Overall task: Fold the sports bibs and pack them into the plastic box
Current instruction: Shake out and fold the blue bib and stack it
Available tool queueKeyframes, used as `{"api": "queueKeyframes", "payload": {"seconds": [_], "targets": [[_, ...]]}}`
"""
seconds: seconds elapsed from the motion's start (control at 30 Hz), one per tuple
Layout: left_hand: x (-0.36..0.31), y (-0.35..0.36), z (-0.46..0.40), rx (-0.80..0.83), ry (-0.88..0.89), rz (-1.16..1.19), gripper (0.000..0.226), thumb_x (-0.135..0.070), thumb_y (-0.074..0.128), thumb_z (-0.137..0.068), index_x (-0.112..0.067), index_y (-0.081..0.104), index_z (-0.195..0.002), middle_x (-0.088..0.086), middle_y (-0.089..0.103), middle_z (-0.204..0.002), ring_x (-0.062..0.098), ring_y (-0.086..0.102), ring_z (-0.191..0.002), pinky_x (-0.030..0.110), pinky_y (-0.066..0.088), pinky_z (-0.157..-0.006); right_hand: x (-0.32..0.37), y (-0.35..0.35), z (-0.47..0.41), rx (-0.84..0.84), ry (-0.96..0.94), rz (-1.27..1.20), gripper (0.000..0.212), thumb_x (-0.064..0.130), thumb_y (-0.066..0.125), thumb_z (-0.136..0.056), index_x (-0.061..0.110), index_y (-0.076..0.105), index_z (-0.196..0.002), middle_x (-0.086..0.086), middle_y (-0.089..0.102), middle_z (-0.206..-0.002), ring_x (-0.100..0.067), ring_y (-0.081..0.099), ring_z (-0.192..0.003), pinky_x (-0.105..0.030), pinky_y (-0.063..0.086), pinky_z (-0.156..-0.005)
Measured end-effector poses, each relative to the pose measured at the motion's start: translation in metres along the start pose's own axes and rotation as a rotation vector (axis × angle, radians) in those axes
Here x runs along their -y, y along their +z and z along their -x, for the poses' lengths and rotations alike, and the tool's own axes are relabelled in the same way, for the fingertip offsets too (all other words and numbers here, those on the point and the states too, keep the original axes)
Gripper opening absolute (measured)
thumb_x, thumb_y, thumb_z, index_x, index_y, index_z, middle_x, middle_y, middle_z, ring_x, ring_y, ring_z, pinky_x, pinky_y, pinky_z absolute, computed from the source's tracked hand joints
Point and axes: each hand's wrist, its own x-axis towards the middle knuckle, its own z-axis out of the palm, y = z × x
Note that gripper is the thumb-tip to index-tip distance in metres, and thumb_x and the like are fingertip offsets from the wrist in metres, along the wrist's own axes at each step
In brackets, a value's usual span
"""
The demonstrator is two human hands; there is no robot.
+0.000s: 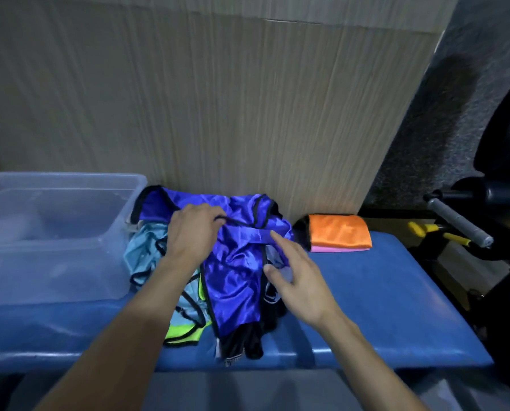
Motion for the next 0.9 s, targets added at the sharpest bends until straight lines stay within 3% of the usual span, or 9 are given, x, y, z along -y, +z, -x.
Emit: {"api": "queueKeyframes", "payload": {"seconds": [0.13,0.23,0.3,0.37,0.47,0.57,0.63,0.73,0.9], "targets": [[-0.005,-0.020,0.002,-0.191,0.014,0.293,0.015,-0.025,0.057,-0.101,-0.019,0.069,-0.107,0.003,0.072,-0.103,0.031,0.063,-0.100,0.043,0.046,-0.085,0.006,0.008,0.001,0.053,0.029,-0.010,0.063,0.043,0.063,-0.097,0.040,0.037,-0.155,0.013,0.030,-0.160,0.005,0.025,-0.147,-0.011,0.022,-0.114],[-0.011,-0.048,-0.001,-0.211,0.073,0.543,0.005,-0.026,0.071,-0.092,-0.022,0.071,-0.095,-0.012,0.072,-0.088,0.010,0.064,-0.087,0.028,0.048,-0.080,0.010,0.012,0.003,0.167,0.112,0.029,0.063,0.043,0.061,-0.099,0.037,0.035,-0.156,0.011,0.024,-0.163,-0.001,0.021,-0.150,-0.024,0.023,-0.122],[-0.009,-0.060,-0.003,-0.070,0.075,0.659,0.008,-0.023,0.082,-0.084,-0.024,0.074,-0.085,-0.013,0.073,-0.077,-0.001,0.064,-0.074,0.020,0.047,-0.073,0.009,0.015,0.003,0.199,0.164,0.023,0.065,0.041,0.060,-0.100,0.028,0.032,-0.158,0.010,0.026,-0.162,-0.004,0.022,-0.151,-0.027,0.021,-0.124],[-0.001,-0.064,-0.001,0.131,0.041,0.794,0.011,-0.012,0.082,-0.083,-0.022,0.077,-0.084,-0.006,0.077,-0.079,0.001,0.067,-0.074,0.025,0.052,-0.076,0.004,0.014,0.002,0.151,0.194,0.025,0.059,0.039,0.058,-0.098,0.020,0.043,-0.152,0.004,0.039,-0.156,-0.009,0.037,-0.143,-0.031,0.030,-0.120],[0.007,-0.072,0.008,0.325,-0.045,1.045,0.016,0.002,0.070,-0.091,-0.012,0.078,-0.095,-0.002,0.079,-0.091,0.003,0.069,-0.081,0.022,0.054,-0.083,0.002,0.003,-0.003,-0.038,0.265,-0.042,0.029,0.023,0.057,-0.094,0.021,0.062,-0.122,0.004,0.062,-0.123,-0.011,0.060,-0.110,-0.034,0.046,-0.100],[0.008,-0.083,0.015,0.396,-0.108,1.193,0.016,-0.004,0.064,-0.096,-0.003,0.076,-0.108,0.012,0.078,-0.101,0.013,0.072,-0.090,0.025,0.056,-0.087,0.006,-0.011,-0.006,-0.261,0.267,-0.158,0.020,0.010,0.061,-0.094,0.024,0.062,-0.108,0.007,0.065,-0.110,-0.015,0.065,-0.093,-0.031,0.049,-0.083],[0.004,-0.090,0.018,0.402,-0.149,1.264,0.017,-0.010,0.063,-0.097,-0.006,0.077,-0.106,0.018,0.077,-0.102,0.019,0.072,-0.088,0.026,0.058,-0.083,0.014,-0.016,-0.006,-0.289,0.146,-0.210,0.031,0.014,0.068,-0.094,0.027,0.058,-0.120,0.011,0.060,-0.121,-0.004,0.063,-0.101,-0.022,0.048,-0.085],[-0.010,-0.104,0.020,0.339,-0.087,1.176,0.018,-0.014,0.062,-0.099,-0.014,0.079,-0.095,0.012,0.078,-0.094,0.017,0.073,-0.083,0.028,0.058,-0.079,0.031,-0.018,-0.009,-0.243,-0.082,-0.154,0.065,0.023,0.076,-0.091,0.028,0.045,-0.148,0.009,0.048,-0.141,0.000,0.052,-0.126,-0.015,0.042,-0.103],[-0.031,-0.116,0.021,0.224,0.125,1.018,0.017,-0.023,0.068,-0.097,-0.011,0.078,-0.089,0.017,0.075,-0.087,0.009,0.061,-0.075,0.031,0.047,-0.071,0.057,-0.017,-0.012,-0.239,-0.298,-0.076,0.080,0.026,0.084,-0.083,0.019,0.043,-0.152,0.003,0.045,-0.149,-0.010,0.041,-0.142,-0.027,0.033,-0.117]]}}
